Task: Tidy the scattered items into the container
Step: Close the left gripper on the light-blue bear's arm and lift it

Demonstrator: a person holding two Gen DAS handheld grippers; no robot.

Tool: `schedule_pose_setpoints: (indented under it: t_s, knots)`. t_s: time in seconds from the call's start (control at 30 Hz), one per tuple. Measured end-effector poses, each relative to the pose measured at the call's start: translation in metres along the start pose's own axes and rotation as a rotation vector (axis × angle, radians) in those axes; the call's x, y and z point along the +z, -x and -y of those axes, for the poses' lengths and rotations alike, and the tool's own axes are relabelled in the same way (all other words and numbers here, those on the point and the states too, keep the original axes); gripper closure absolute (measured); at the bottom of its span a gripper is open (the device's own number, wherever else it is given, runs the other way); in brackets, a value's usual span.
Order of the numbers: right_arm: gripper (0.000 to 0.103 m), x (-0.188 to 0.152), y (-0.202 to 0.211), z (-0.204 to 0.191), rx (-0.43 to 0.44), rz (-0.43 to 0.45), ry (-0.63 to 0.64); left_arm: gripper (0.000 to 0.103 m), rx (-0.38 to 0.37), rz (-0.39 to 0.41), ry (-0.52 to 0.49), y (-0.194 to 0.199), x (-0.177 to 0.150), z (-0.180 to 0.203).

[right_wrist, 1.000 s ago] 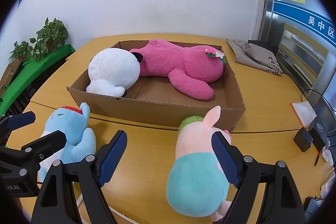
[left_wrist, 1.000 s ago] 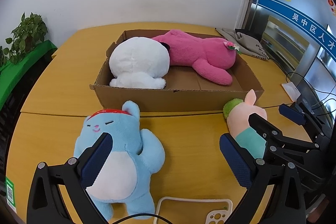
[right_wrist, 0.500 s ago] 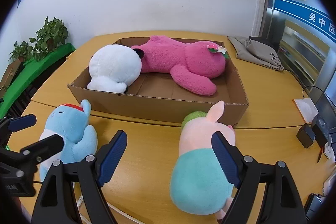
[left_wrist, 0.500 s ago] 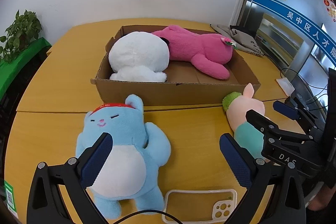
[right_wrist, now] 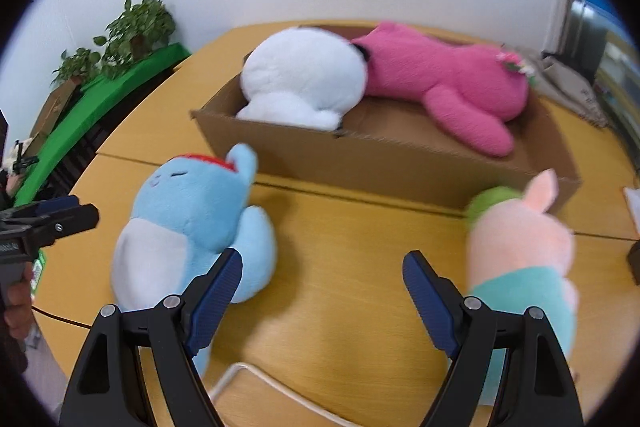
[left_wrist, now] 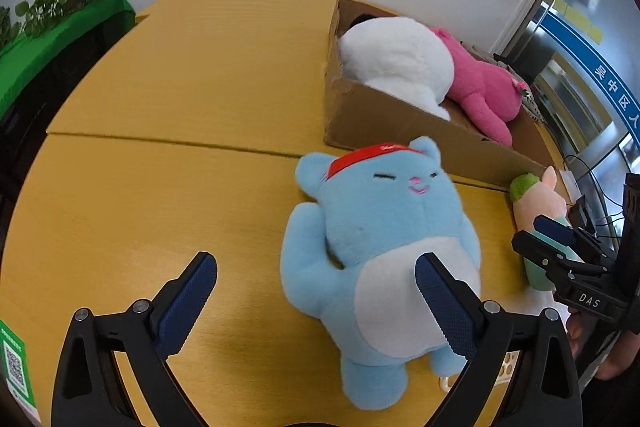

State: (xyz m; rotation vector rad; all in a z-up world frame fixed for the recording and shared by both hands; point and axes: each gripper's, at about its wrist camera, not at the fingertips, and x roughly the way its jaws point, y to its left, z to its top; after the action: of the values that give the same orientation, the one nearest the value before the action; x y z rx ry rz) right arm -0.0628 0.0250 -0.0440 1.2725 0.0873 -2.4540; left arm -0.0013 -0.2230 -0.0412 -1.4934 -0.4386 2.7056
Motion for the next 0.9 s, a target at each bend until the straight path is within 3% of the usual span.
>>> schedule_pose_setpoints:
  t_s: [0.03,0.13,0.17,0.33,0.4,0.47,0.73,0.9]
  knots:
    - [0.022,0.002,-0.010,-0.003,0.015,-0.029,-0.008,0.005,-0.012,-0.022,0.017,-0.009,-0.001,-0.008]
    - [0.023,0.010,-0.036,-0.006,0.057,-0.095,-0.049,0.031,-0.026,-0.076,0.056,-0.032,-0.004,-0.028]
    - [0.023,0.011,-0.043,-0.005,0.074,-0.116,-0.066,0.035,-0.034,-0.094,0.074,-0.039,-0.005,-0.033]
    - [0.027,0.012,-0.079,-0.001,0.170,-0.244,-0.134,0.035,-0.085,-0.124,0.082,-0.054,-0.006,-0.032]
    - [0.040,0.012,-0.085,-0.008,0.191,-0.262,-0.106,0.045,-0.086,-0.130,0.047,-0.057,-0.005,-0.023]
    - [0.072,0.011,-0.088,-0.015,0.203,-0.268,-0.072,0.070,-0.095,-0.133,0.027,-0.058,-0.003,-0.015]
    - [0.081,0.004,-0.072,-0.011,0.244,-0.206,-0.066,0.078,-0.063,-0.113,-0.004,-0.039,-0.003,0.011]
    - [0.082,0.013,-0.026,0.000,0.214,-0.074,-0.016,0.079,-0.079,-0.027,-0.057,-0.001,0.017,0.051]
